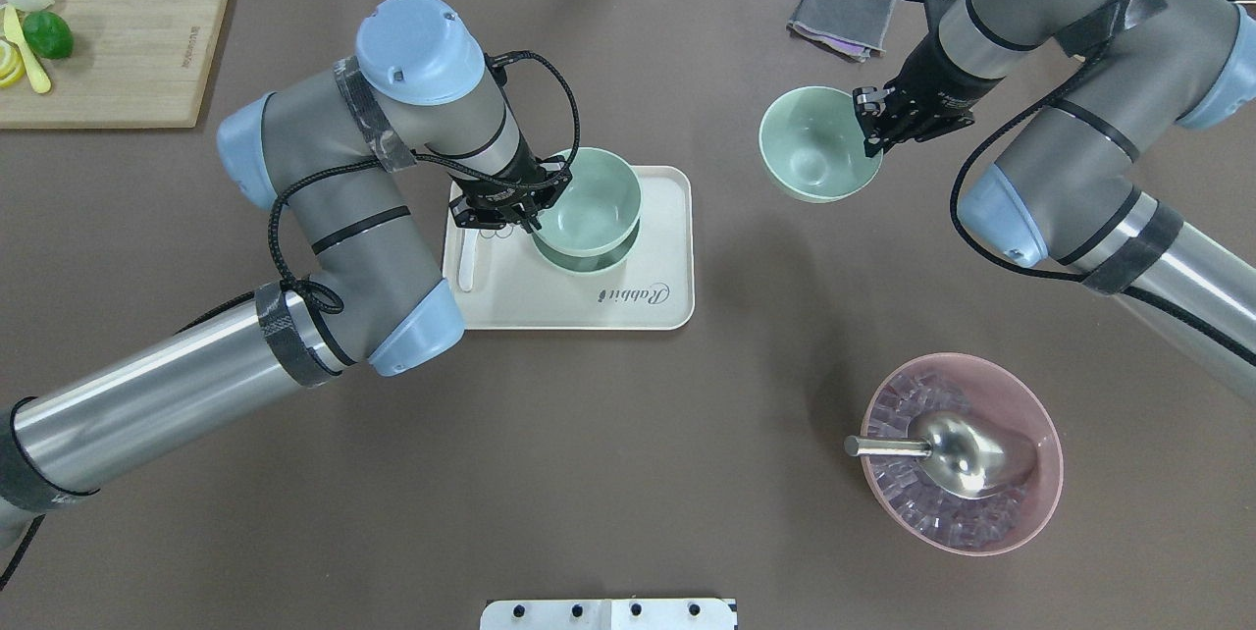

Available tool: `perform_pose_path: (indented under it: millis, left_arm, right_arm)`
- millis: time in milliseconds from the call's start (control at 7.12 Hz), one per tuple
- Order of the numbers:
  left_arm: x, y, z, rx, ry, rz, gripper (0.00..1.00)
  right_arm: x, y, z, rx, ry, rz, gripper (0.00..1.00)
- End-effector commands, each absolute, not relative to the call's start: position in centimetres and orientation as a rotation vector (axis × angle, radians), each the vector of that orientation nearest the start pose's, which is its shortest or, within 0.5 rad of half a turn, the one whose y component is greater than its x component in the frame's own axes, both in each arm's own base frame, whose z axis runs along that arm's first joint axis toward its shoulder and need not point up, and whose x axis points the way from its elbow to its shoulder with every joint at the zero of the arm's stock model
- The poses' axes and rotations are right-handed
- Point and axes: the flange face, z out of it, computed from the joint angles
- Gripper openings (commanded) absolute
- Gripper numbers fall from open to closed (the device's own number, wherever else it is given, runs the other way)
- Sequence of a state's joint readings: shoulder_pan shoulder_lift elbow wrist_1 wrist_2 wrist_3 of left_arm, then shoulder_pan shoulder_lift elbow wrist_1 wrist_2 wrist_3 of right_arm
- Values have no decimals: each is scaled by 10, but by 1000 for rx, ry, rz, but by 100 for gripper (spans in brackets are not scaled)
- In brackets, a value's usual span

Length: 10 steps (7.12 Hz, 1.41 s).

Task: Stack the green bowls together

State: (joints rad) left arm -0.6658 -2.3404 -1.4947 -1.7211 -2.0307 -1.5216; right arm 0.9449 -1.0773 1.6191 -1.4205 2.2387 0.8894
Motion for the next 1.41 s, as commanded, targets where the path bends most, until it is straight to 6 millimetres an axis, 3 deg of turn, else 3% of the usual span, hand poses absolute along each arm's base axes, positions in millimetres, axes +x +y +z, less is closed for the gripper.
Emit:
perform_pose_path:
  millis: [0, 1265]
  left_arm:
    - [524, -525, 204, -114, 930, -379, 0]
    - [535, -523, 212, -122, 923, -369, 0]
  right_arm:
    - [-331, -580, 332, 46, -918, 14, 0]
    - [-330, -580, 333, 46, -916, 15, 0]
